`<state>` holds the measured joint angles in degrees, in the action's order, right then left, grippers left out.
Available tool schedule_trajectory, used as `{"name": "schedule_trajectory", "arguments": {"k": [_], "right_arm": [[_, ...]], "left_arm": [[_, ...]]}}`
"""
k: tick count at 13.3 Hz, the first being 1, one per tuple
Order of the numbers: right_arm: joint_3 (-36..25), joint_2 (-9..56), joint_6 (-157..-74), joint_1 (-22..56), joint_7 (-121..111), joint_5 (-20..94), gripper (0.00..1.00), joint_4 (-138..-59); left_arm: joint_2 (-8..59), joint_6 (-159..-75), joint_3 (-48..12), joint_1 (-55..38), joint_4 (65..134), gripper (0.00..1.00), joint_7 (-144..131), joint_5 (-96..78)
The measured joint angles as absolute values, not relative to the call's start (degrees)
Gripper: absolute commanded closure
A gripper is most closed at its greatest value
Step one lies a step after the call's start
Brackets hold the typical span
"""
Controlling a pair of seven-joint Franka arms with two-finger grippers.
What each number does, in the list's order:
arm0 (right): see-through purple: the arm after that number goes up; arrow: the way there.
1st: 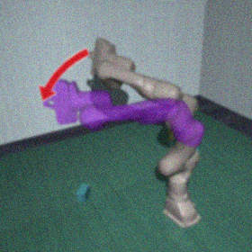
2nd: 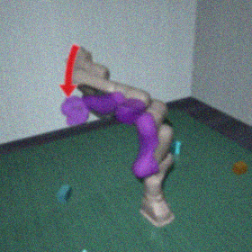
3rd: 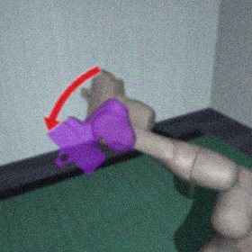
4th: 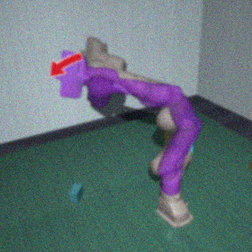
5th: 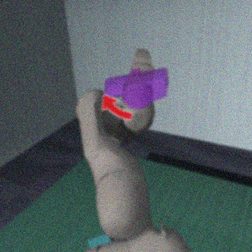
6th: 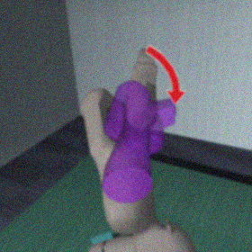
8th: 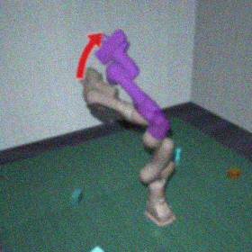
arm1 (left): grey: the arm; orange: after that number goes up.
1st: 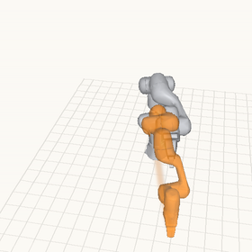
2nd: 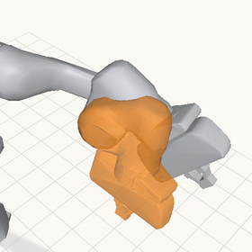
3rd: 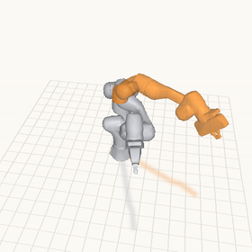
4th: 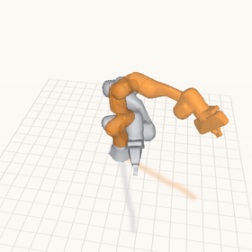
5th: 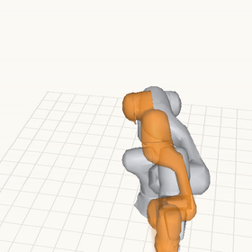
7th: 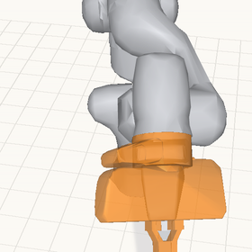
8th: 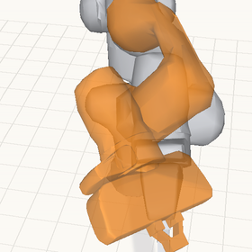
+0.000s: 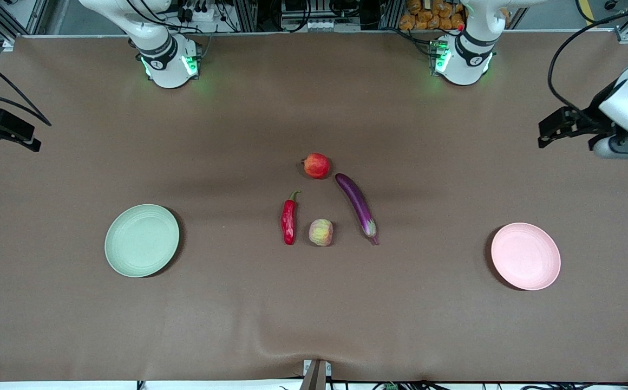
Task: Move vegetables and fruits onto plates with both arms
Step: 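Reach the left gripper down and grasp the purple eggplant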
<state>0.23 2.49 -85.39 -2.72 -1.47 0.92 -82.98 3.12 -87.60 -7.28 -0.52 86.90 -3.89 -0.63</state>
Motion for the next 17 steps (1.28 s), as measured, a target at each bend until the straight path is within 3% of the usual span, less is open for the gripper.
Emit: {"name": "schedule_trajectory", "arguments": {"k": [5,12,17], "right_arm": [[0.2,2.6,-85.8,-2.6,-1.5,0.9,0.00,-83.0],[0.3,3.2,-86.7,-2.5,-1.5,0.9,0.00,-83.0],[0.3,3.3,-86.8,-2.1,-1.5,0.9,0.00,-83.0]], "left_arm": [[11.2,-93.4,-8.7,-7.1,88.1,0.00,-18.4,-0.9],[19.1,-113.1,-9.0,-16.4,98.8,0.00,-36.1,-0.9],[28.7,-124.6,-8.9,-24.2,100.0,0.00,-50.7,0.1]]}}
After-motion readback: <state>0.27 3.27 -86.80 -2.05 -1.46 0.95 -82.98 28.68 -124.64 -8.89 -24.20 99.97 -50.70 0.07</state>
